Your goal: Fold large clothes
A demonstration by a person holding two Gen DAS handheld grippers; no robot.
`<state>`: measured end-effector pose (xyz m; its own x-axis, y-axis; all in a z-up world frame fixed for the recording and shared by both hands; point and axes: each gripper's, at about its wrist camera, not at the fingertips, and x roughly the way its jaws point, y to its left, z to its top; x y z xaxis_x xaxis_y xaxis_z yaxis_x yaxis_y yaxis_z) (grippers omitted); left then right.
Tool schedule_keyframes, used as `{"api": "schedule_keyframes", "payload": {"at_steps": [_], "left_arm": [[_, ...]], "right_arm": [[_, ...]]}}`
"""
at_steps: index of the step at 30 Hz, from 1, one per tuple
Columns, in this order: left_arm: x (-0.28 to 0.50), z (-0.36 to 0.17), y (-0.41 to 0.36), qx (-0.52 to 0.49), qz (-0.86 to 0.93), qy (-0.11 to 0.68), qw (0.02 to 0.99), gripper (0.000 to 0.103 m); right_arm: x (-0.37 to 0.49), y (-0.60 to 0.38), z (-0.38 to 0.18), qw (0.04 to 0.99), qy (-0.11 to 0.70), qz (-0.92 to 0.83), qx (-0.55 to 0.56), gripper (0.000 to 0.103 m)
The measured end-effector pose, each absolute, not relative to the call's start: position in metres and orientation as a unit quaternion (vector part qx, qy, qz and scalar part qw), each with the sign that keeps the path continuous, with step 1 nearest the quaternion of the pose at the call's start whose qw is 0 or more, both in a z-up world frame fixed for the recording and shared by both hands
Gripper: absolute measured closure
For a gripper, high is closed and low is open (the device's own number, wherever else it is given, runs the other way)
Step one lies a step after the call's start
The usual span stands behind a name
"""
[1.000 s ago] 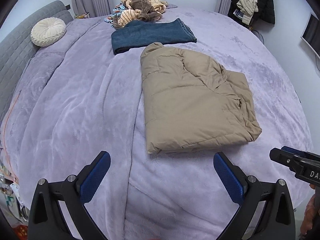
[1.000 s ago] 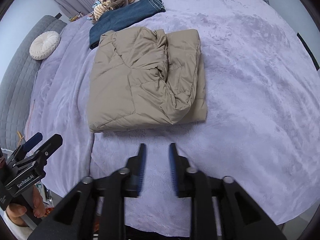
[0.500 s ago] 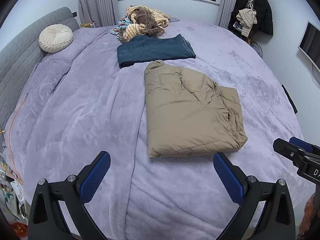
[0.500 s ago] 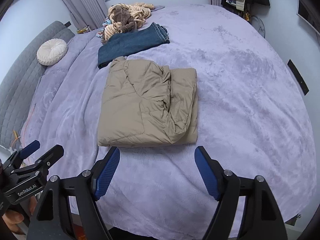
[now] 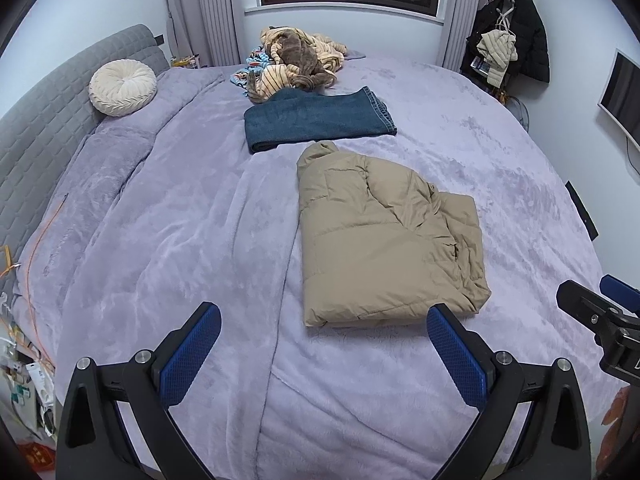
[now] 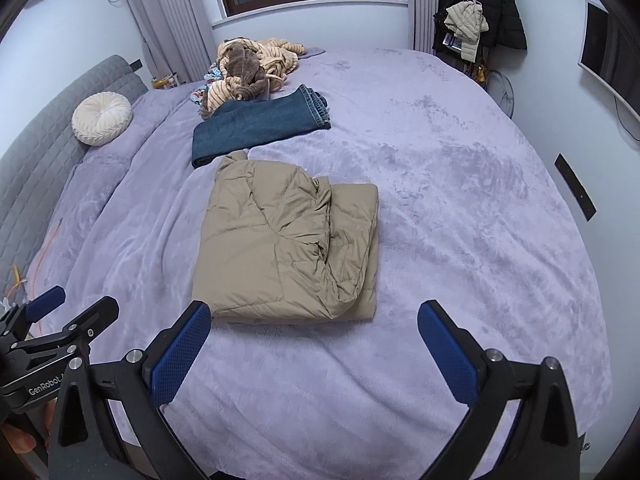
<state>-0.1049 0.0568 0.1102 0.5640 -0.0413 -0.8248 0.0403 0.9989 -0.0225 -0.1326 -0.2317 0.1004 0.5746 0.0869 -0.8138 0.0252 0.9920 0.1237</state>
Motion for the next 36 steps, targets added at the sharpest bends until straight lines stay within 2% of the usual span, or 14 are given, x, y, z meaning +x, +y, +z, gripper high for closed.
{"api": "schedule_keyframes", "payload": {"at_steps": [36], "left_arm": [[-0.1086, 0.1161, 0.062, -0.005, -0.01, 0.462, 0.887, 0.0]], "right_arm": [[-0.1337, -0.23, 0.1042, 0.884, 0.464, 0.015, 0.062, 0.0]]}}
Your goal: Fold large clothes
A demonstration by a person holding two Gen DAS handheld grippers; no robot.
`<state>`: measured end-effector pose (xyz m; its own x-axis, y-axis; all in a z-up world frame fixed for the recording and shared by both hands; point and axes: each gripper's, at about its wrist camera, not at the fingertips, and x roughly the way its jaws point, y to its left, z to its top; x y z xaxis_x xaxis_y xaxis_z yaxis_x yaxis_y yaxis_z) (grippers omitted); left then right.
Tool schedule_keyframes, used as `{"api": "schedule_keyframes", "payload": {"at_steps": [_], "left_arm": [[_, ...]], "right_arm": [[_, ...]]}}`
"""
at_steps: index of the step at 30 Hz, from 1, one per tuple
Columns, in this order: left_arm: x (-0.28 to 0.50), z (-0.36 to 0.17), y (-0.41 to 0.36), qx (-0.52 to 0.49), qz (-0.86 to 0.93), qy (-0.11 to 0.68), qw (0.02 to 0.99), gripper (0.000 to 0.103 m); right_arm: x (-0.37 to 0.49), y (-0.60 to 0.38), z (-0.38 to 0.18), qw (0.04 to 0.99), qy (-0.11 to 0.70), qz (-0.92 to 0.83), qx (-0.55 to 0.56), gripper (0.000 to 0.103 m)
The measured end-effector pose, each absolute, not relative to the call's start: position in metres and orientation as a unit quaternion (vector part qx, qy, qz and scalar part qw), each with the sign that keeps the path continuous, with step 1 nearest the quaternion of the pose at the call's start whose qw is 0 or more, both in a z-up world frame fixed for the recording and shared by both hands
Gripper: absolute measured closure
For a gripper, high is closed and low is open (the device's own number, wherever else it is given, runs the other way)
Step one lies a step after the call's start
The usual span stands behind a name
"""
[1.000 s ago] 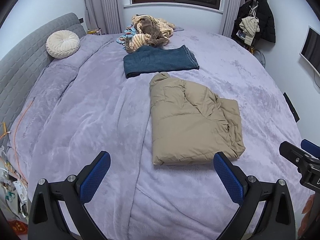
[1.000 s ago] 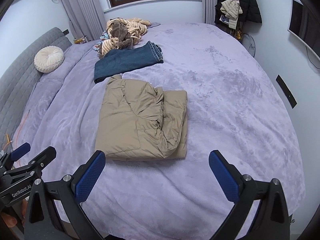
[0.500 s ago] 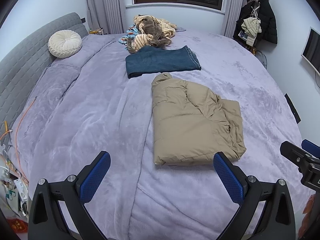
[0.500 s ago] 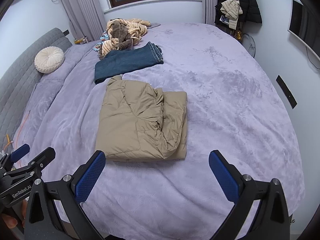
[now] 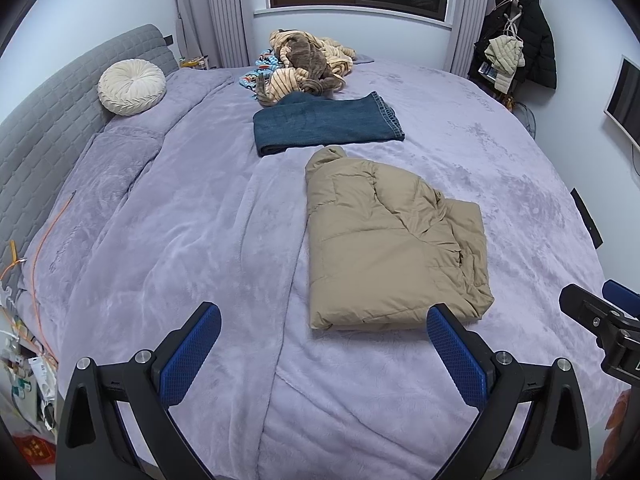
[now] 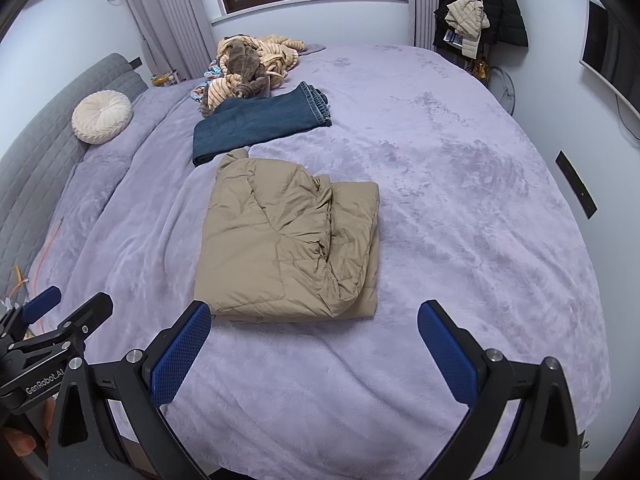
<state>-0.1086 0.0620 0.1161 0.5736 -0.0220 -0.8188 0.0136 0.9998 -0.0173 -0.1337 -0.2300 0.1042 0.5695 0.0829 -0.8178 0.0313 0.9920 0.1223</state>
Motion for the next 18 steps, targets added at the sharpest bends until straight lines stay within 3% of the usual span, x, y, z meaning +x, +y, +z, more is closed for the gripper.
{"api": "schedule_keyframes", "payload": {"at_steps": [18], "left_arm": [[-0.1089, 0.1156, 0.0633, -0.005, -0.008, 0.462, 0.887, 0.0]], "right_arm": [[-0.1327, -0.2304, 0.1039, 0.883, 0.464, 0.015, 0.062, 0.0]]}}
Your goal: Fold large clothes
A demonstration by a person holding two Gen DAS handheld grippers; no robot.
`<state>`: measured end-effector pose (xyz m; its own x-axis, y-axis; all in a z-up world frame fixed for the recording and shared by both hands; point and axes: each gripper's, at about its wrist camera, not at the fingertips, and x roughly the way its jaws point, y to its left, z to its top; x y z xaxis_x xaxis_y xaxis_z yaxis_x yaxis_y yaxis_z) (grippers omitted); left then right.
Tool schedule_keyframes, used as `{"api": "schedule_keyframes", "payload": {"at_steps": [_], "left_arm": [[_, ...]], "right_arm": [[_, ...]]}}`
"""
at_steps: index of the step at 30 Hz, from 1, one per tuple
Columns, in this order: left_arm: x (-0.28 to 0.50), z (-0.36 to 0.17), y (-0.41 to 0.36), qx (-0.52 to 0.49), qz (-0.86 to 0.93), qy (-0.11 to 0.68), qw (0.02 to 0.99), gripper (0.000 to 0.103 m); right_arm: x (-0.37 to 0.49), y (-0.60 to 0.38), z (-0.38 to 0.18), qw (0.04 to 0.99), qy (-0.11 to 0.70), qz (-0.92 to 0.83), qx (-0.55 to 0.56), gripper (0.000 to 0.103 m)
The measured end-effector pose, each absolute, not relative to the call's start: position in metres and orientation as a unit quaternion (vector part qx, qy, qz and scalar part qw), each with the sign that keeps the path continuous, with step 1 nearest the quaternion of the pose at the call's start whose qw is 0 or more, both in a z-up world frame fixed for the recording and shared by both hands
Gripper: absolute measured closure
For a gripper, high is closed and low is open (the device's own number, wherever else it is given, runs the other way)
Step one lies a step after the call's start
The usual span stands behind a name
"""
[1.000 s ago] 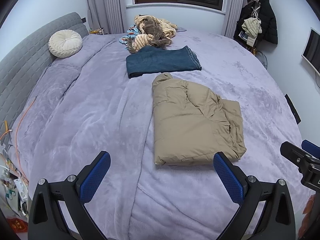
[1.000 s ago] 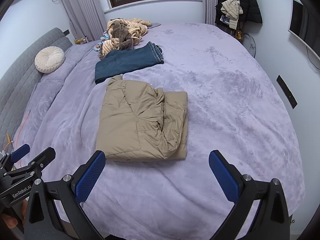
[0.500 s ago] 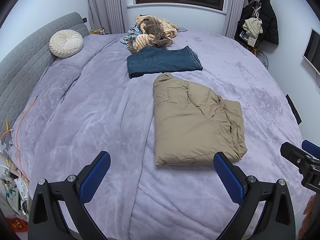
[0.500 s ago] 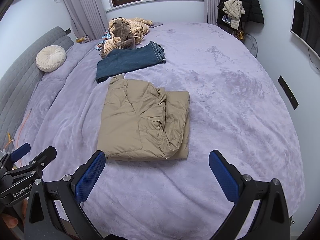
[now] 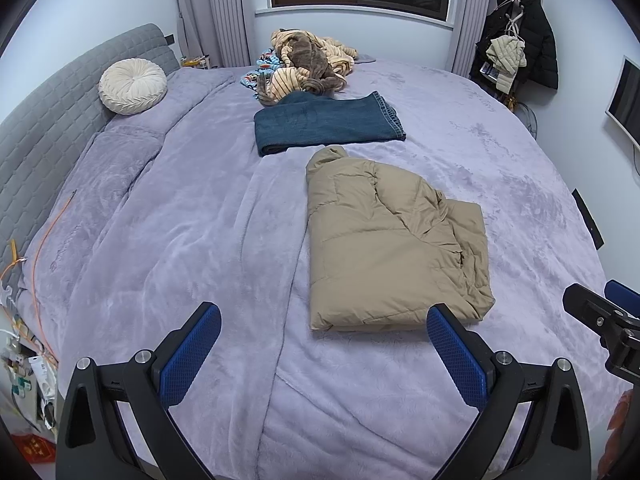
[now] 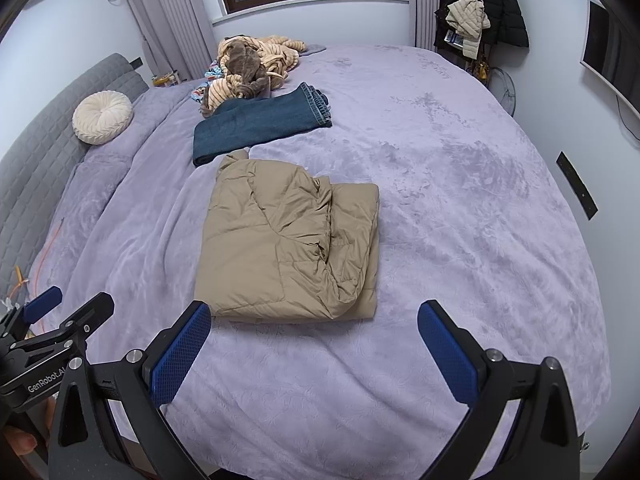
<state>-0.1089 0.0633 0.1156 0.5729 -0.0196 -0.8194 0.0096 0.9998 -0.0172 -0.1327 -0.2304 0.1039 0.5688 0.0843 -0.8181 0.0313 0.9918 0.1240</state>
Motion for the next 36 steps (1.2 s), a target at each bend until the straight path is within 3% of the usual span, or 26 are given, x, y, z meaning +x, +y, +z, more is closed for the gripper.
{"api": "schedule_keyframes", "payload": {"at_steps": [36], "left_arm": [[-0.1085, 0.1159, 0.0639, -0.02, -0.002, 0.458, 0.889, 0.0]], "right_arm": [[-0.1336, -0.2288, 0.1043, 0.883, 0.465, 0.017, 0.062, 0.0]]}}
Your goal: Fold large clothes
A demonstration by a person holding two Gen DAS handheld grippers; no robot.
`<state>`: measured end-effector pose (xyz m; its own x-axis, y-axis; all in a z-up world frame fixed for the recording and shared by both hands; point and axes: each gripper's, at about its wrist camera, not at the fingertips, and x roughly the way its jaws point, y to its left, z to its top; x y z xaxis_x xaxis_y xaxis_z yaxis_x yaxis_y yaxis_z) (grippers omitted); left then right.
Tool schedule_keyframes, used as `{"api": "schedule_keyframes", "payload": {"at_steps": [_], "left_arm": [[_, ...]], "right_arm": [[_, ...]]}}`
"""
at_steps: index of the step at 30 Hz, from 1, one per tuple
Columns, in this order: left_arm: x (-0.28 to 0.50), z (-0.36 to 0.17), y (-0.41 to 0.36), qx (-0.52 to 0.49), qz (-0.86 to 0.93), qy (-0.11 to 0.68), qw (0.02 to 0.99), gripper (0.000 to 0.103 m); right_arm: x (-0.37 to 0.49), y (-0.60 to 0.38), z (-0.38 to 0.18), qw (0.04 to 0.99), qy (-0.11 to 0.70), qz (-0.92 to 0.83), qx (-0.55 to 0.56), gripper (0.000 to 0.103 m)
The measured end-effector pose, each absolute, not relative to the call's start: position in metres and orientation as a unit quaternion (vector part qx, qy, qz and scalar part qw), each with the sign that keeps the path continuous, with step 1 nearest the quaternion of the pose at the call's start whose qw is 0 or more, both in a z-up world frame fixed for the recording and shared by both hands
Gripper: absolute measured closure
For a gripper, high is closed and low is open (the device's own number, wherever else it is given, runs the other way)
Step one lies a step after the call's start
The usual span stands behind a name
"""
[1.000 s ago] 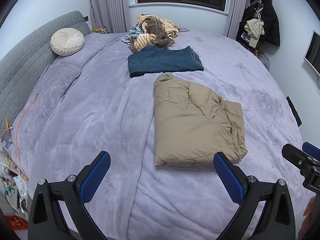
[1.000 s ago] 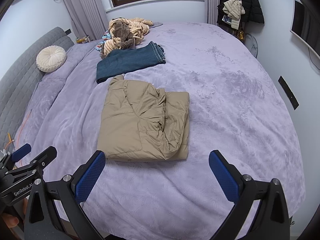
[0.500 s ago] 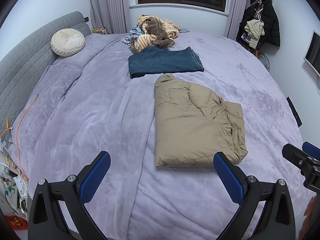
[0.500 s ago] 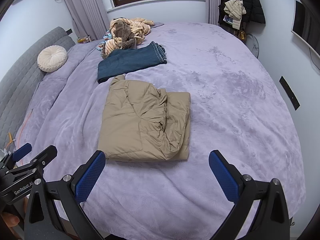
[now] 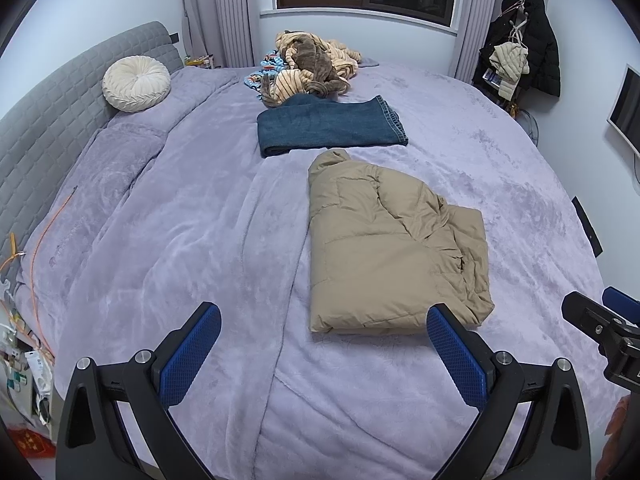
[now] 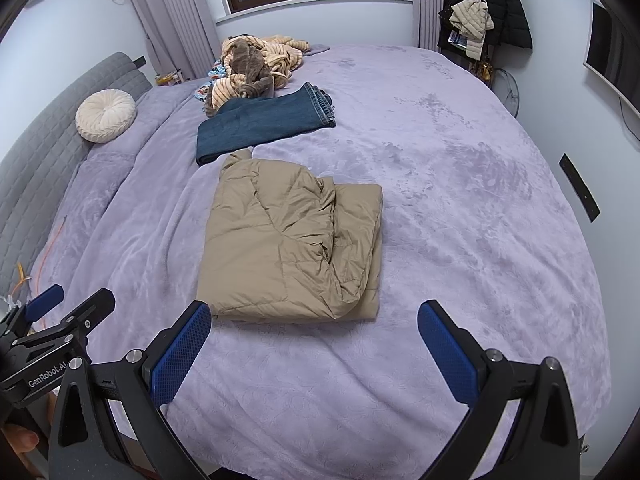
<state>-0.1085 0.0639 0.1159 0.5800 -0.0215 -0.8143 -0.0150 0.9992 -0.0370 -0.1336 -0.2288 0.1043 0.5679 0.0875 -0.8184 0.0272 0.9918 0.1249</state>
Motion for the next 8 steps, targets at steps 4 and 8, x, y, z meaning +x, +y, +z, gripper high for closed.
{"api": "schedule_keyframes", "payload": {"at_steps": [4, 8], "left_arm": [[-0.1106, 0.1172, 0.0638, -0.019, -0.004, 0.453, 0.891, 0.0], [-0.1126, 0.1177, 0.0629, -0.022, -0.004, 0.453, 0.891, 0.0]], "right_arm": [[-0.1328, -0.2244, 0.1042, 0.882, 0.467, 0.018, 0.061, 0.0], [-0.1342, -0.2197, 0.1048, 0.882, 0.468, 0.019, 0.058, 0.0]]}}
